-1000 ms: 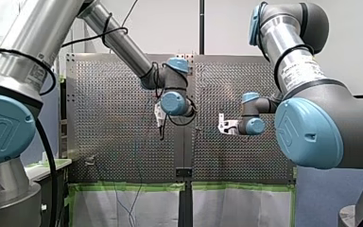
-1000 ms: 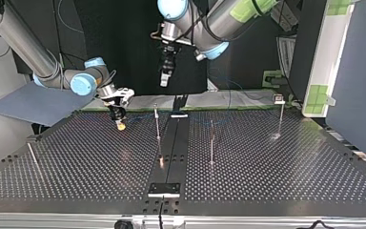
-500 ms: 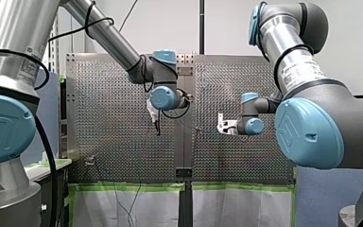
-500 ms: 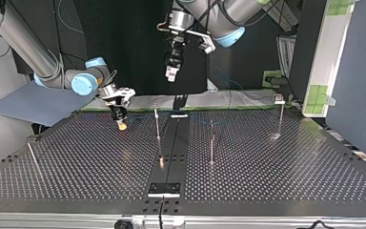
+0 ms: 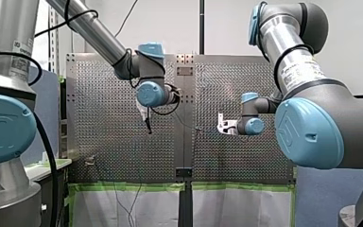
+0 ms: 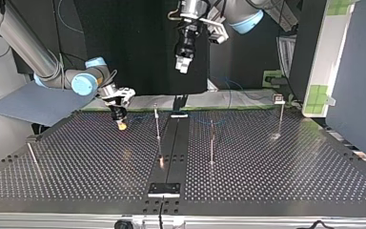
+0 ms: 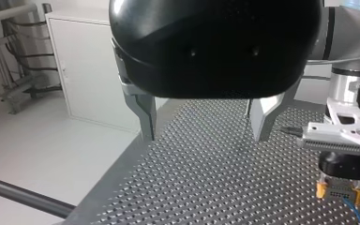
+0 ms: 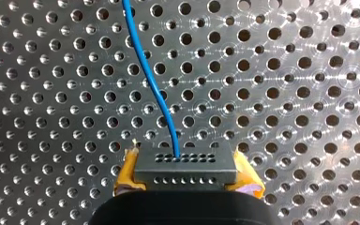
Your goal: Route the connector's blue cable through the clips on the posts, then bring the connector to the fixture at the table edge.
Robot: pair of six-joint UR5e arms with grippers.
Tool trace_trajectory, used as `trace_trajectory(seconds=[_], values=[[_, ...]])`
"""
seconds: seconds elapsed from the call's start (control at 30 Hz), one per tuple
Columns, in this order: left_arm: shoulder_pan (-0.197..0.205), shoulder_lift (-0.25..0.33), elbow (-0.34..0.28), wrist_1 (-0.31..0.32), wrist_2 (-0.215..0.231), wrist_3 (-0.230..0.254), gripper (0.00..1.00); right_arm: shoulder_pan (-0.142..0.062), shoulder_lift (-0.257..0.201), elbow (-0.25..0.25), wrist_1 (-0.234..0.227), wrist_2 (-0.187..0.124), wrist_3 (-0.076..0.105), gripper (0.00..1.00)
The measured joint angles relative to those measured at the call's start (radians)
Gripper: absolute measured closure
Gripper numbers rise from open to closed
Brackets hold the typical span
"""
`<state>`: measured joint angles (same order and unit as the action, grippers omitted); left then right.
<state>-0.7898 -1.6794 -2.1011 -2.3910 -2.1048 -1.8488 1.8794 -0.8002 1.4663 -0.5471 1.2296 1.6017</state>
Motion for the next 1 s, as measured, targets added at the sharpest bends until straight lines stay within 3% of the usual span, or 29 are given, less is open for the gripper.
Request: trace_trajectory(seconds=[0.7,1.0], values=[[-0.003,0.182,-0.183,0.004,0.004,0.026,0.0,-0.001,0.0,0.0,0.002,0.002,0.001,1.0],[0.001,0.147,-0.257,0.059,0.026,0.033,0.0,-0.006,0.0,0.0,0.025,0.001,0.0,1.0]])
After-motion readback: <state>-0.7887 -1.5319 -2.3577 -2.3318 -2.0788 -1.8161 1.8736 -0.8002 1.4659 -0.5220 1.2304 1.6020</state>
